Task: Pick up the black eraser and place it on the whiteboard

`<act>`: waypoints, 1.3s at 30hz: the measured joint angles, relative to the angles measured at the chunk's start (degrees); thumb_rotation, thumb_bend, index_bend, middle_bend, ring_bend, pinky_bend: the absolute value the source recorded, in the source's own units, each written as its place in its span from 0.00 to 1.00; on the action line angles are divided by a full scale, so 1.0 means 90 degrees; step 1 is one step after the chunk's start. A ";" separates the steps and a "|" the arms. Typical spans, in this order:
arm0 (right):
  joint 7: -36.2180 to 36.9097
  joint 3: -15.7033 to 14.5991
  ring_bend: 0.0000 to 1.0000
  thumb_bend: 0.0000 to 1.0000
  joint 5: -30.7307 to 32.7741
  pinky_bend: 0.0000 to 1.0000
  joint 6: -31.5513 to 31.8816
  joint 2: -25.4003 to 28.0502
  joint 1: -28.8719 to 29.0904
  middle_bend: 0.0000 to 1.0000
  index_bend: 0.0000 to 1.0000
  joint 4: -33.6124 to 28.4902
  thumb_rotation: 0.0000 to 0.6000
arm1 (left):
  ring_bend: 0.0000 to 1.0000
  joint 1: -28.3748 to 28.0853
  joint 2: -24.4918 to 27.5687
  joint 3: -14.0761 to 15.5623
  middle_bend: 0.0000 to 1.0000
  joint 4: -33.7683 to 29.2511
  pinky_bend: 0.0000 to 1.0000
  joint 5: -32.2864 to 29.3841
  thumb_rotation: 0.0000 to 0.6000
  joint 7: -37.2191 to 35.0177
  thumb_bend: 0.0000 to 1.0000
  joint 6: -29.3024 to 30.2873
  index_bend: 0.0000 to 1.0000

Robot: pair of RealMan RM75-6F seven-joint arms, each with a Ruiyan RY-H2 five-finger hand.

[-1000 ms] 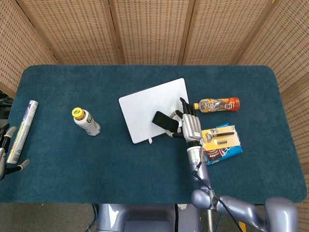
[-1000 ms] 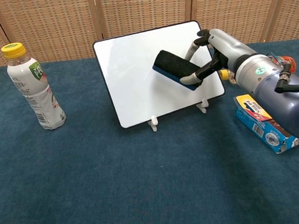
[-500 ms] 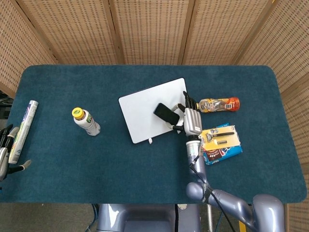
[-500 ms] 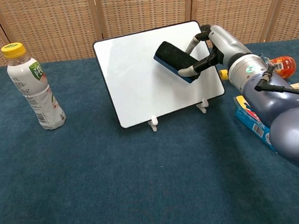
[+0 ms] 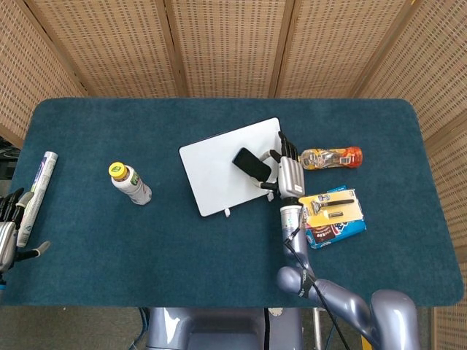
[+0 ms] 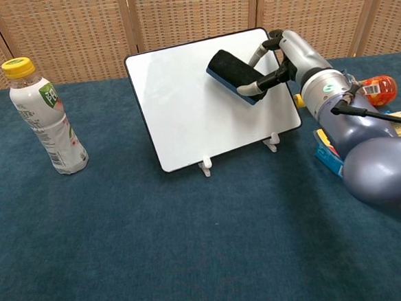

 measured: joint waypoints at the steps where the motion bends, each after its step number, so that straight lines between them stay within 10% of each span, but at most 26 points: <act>1: 0.0014 0.0004 0.00 0.16 0.0004 0.00 -0.0013 -0.0005 0.0012 0.01 0.54 0.0023 1.00 | 0.00 -0.0003 -0.0003 0.0001 0.00 0.0002 0.00 -0.0004 1.00 0.0003 0.17 -0.0006 0.00; 39: 0.1501 0.0202 0.00 0.16 0.0037 0.00 -0.0492 -0.0485 0.0438 0.01 0.54 0.1420 1.00 | 0.00 -0.0127 -0.0085 -0.0015 0.00 0.0093 0.00 -0.0235 1.00 0.0119 0.17 -0.0302 0.00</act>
